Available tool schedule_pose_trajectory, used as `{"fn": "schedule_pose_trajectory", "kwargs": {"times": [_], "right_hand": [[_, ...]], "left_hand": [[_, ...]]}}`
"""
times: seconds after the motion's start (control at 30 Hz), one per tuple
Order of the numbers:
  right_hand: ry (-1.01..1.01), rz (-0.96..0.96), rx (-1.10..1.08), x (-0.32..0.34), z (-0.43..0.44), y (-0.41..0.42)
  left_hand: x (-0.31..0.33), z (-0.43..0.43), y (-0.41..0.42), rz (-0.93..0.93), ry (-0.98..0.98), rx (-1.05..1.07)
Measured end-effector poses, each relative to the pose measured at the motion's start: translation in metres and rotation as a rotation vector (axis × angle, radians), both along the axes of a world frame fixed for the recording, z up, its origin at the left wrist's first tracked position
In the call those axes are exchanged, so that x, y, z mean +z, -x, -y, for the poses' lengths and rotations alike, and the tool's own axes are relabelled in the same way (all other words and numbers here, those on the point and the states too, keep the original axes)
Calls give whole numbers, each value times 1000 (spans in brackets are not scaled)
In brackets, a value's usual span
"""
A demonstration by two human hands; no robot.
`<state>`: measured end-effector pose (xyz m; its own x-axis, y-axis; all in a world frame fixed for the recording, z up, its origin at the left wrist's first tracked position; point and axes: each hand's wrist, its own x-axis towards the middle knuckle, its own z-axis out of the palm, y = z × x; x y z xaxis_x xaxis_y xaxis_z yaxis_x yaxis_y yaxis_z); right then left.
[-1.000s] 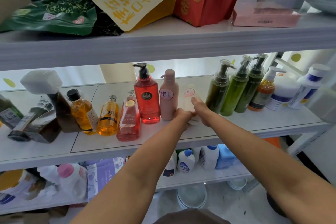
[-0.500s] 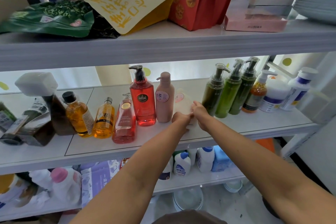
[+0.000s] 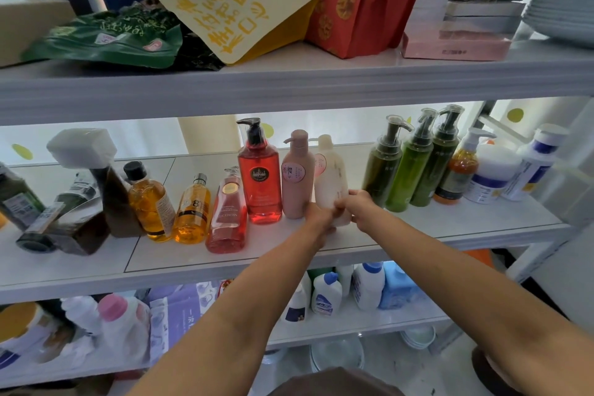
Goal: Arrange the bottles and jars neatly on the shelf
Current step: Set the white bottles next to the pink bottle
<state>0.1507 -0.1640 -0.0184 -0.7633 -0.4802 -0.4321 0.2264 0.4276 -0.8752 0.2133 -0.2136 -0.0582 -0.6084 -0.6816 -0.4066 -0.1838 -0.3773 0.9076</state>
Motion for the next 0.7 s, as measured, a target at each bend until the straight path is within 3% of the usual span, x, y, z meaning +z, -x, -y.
{"fn": "schedule_pose_trajectory", "kwargs": {"times": [0.13, 0.4, 0.5, 0.7], "right_hand": [[-1, -3, 5, -3, -5, 5], [116, -224, -108, -28, -10, -4], [126, -367, -73, -31, -10, -3], [52, -450, -17, -32, -11, 1]], "left_hand": [[-2, 1, 3, 40, 214, -21], [8, 1, -5, 417, 717, -165], [10, -1, -3, 527, 784, -153], [8, -4, -2, 525, 875, -171]]}}
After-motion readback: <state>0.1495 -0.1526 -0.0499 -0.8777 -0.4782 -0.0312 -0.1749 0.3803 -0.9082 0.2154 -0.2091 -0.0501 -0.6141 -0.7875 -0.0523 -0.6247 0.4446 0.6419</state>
